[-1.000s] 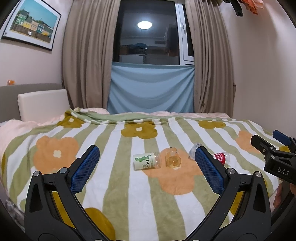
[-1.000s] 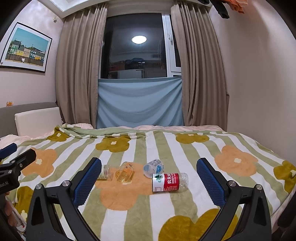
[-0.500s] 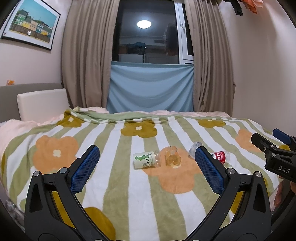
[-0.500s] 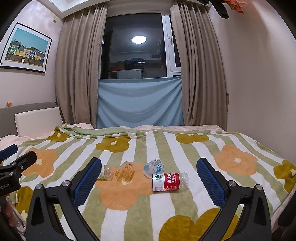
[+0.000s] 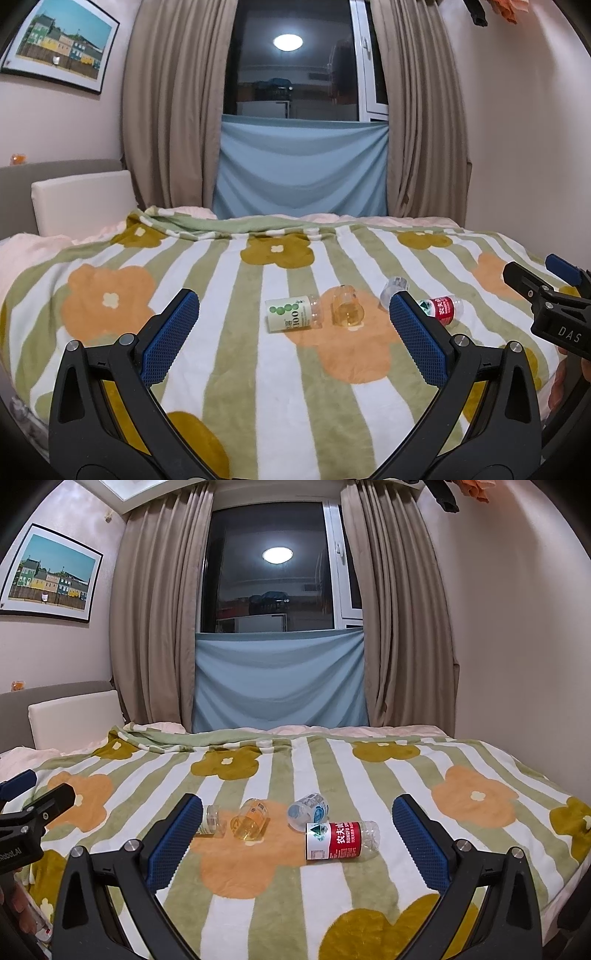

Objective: Flip cup upside down

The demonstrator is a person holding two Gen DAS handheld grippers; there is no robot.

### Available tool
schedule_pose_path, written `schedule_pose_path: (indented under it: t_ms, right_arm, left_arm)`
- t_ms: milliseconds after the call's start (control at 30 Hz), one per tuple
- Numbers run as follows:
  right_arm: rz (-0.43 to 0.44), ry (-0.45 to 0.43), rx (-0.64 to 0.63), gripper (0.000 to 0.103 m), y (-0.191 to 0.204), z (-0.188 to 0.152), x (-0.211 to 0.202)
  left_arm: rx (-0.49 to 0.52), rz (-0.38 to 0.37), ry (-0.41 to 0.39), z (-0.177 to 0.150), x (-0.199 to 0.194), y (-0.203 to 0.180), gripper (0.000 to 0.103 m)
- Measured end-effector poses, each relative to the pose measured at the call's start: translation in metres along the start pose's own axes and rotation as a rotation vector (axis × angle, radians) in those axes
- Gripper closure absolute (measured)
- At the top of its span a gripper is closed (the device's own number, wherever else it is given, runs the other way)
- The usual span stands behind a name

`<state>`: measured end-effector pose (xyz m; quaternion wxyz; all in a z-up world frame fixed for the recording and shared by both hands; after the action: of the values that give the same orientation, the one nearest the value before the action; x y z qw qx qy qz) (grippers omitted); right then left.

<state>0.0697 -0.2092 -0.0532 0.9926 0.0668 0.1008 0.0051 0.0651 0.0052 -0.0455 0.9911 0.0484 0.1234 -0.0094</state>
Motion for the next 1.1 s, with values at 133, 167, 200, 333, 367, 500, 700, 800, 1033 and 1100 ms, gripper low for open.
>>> schedule_pose_path:
  t_ms: [133, 167, 200, 333, 367, 500, 700, 800, 1033, 1100]
  right_arm:
    - [-0.002, 0.008, 0.005, 0.001, 0.0, -0.008, 0.003]
    - [-0.001, 0.007, 0.001, 0.001, 0.0, -0.006, 0.003]
    - [-0.002, 0.008, -0.001, 0.001, 0.0, -0.007, 0.004]
    - [-0.009, 0.024, -0.01, 0.0, -0.003, -0.013, 0.01]
    - [-0.008, 0.031, -0.009, 0.001, -0.004, -0.015, 0.012]
    - [-0.016, 0.057, -0.007, 0.0, -0.008, -0.021, 0.02]
    - [-0.032, 0.104, 0.01, 0.0, -0.016, -0.029, 0.034]
    - [-0.04, 0.132, 0.017, 0.0, -0.02, -0.033, 0.045]
    - [-0.026, 0.194, 0.043, 0.0, -0.026, -0.046, 0.077]
    - [-0.018, 0.212, 0.049, 0.0, -0.025, -0.053, 0.084]
  left_arm:
    - [0.019, -0.001, 0.015, 0.004, 0.008, -0.003, 0.0]
    - [0.027, -0.003, 0.018, 0.008, 0.011, -0.003, 0.0]
    - [0.036, -0.015, 0.024, 0.009, 0.015, -0.003, 0.0]
    - [0.12, -0.101, 0.068, 0.015, 0.048, -0.004, 0.0]
    - [0.166, -0.124, 0.086, 0.017, 0.061, -0.006, 0.0]
    - [0.428, -0.248, 0.196, 0.012, 0.132, -0.021, 0.0]
    - [0.738, -0.431, 0.418, -0.025, 0.232, -0.037, 0.0]
    - [0.856, -0.467, 0.464, -0.039, 0.264, -0.041, 0.0]
    - [1.033, -0.574, 0.583, -0.065, 0.316, -0.05, 0.003]
    - [1.064, -0.6, 0.633, -0.075, 0.325, -0.051, 0.009]
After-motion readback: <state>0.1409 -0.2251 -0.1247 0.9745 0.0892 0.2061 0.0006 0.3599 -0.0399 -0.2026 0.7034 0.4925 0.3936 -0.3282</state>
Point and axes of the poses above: each gripper's, at about its wrist camera, not at the fingertips, and x roughly the way its jaws point, y to its left, z to its top, the point moved 5 cm from there along x, roughly the way its jaws point, and after that the axes turned 6 degrees about x, right-handed, at the moved point
